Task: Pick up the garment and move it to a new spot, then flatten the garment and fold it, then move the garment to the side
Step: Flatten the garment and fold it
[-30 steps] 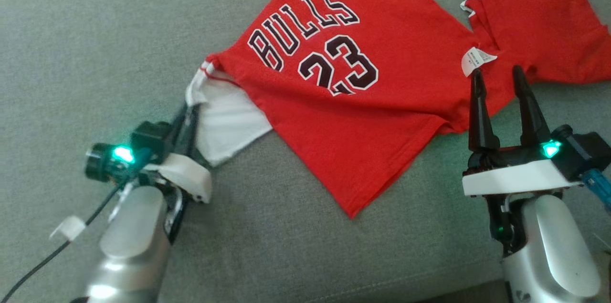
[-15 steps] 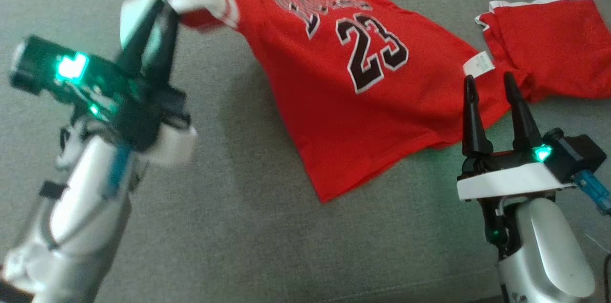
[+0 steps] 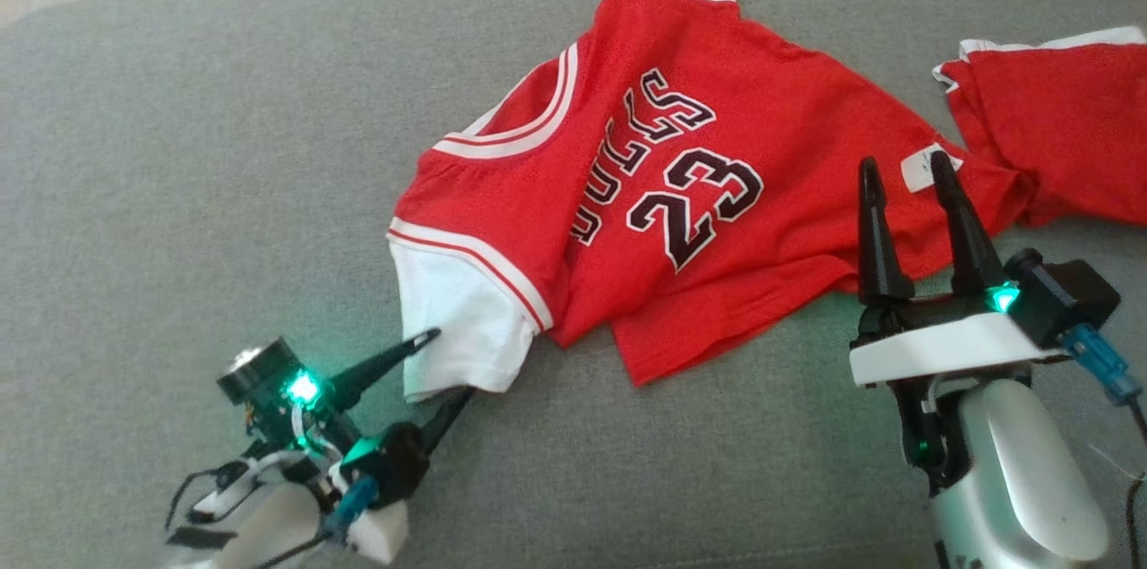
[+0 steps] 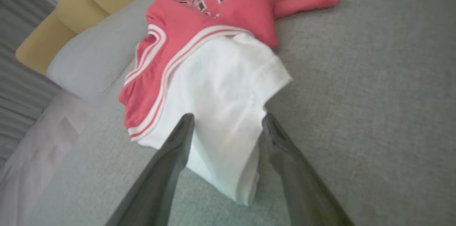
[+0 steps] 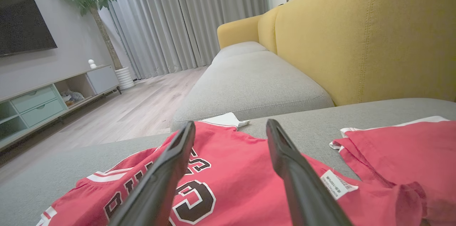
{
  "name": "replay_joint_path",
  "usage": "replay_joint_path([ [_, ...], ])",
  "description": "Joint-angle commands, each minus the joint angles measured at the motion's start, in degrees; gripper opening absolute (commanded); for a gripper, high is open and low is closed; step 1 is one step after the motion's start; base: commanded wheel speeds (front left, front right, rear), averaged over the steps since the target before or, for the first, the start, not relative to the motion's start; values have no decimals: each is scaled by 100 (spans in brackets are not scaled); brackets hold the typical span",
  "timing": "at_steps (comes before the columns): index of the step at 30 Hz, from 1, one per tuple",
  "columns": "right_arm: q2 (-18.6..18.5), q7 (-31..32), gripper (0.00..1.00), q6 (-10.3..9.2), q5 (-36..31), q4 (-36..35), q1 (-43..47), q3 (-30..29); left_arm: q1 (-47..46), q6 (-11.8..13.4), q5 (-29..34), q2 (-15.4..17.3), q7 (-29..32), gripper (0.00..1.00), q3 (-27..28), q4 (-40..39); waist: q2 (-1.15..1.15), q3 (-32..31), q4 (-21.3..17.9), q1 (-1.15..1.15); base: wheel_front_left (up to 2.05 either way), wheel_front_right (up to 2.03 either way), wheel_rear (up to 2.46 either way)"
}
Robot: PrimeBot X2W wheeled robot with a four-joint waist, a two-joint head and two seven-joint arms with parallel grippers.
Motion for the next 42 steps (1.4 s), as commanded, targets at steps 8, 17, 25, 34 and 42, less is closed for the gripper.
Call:
replay_joint_path([
  [8, -19, -48, 100, -4, -63, -157, 25, 133, -219, 827, -1325, -442, -70, 100, 1416, -459, 0, -227, 194, 0, 0, 0, 0],
  [17, -19, 13, 100, -4, -139, -121, 176, 152, 752, 1364, -2495, -1011, -73, 100, 2682, -2021, 0, -472, 386, 0, 0, 0, 0],
  [25, -19, 172, 100, -4, -454, -204, 332, 220, 1291, 1192, -2412, -1345, -74, 100, 2751, -2269, 0, -431, 577, 0, 0, 0, 0],
  [34, -19, 962, 100, -4, -897, -81, 464, 1081, 1213, 1011, -2248, -1491, -74, 100, 2896, -2251, 0, -307, 751, 0, 0, 0, 0],
  [42, -19, 1842, 100, -4, -1306, 633, 348, 1737, 1193, 816, -2122, -1690, -74, 100, 2895, -2127, 0, -218, 972, 0, 0, 0, 0],
])
